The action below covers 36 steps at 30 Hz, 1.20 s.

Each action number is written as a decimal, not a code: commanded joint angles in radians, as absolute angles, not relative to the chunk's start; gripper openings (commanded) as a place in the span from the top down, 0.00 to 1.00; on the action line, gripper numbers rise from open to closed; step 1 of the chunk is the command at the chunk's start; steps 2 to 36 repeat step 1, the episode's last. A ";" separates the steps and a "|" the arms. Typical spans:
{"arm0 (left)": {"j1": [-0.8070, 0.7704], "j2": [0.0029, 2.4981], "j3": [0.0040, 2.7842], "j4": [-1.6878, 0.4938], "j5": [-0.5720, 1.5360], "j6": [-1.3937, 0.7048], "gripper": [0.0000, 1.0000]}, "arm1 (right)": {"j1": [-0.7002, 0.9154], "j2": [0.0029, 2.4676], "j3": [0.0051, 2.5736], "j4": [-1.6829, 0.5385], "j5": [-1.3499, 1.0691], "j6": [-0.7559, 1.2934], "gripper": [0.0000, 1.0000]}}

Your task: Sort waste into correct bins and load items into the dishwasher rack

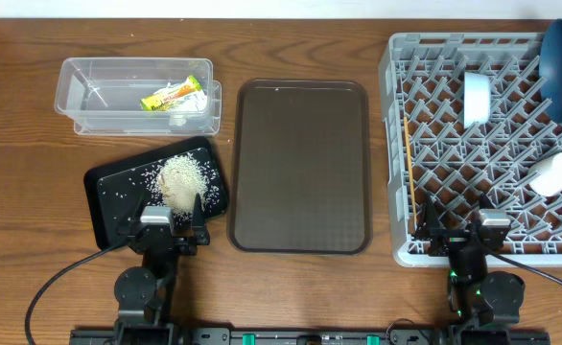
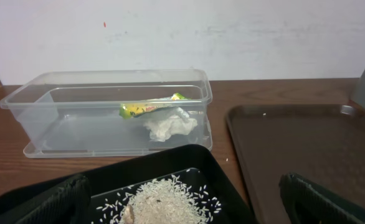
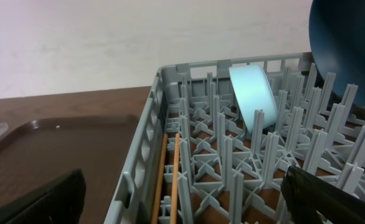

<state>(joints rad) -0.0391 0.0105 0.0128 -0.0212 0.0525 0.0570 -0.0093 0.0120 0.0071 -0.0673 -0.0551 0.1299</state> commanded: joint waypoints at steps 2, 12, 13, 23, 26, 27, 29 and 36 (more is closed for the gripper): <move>-0.033 0.004 0.004 -0.067 0.041 0.071 0.01 | -0.019 0.005 0.006 -0.072 -0.056 0.145 0.01; -0.033 0.004 0.004 -0.067 0.041 0.071 0.01 | -0.019 0.005 0.006 -0.072 -0.056 0.145 0.01; -0.033 0.004 0.004 -0.067 0.041 0.071 0.01 | -0.019 0.005 0.006 -0.072 -0.056 0.145 0.01; -0.033 0.004 0.004 -0.067 0.041 0.071 0.01 | -0.019 0.005 0.006 -0.072 -0.056 0.145 0.01; -0.033 0.004 0.004 -0.067 0.041 0.071 0.01 | -0.019 0.005 0.006 -0.072 -0.056 0.145 0.01; -0.033 0.004 0.004 -0.067 0.041 0.071 0.01 | -0.019 0.005 0.006 -0.072 -0.056 0.145 0.01; -0.033 0.004 0.004 -0.067 0.041 0.071 0.01 | -0.019 0.005 0.006 -0.072 -0.056 0.145 0.01; -0.033 0.004 0.004 -0.067 0.041 0.071 0.01 | -0.019 0.005 0.006 -0.072 -0.056 0.145 0.01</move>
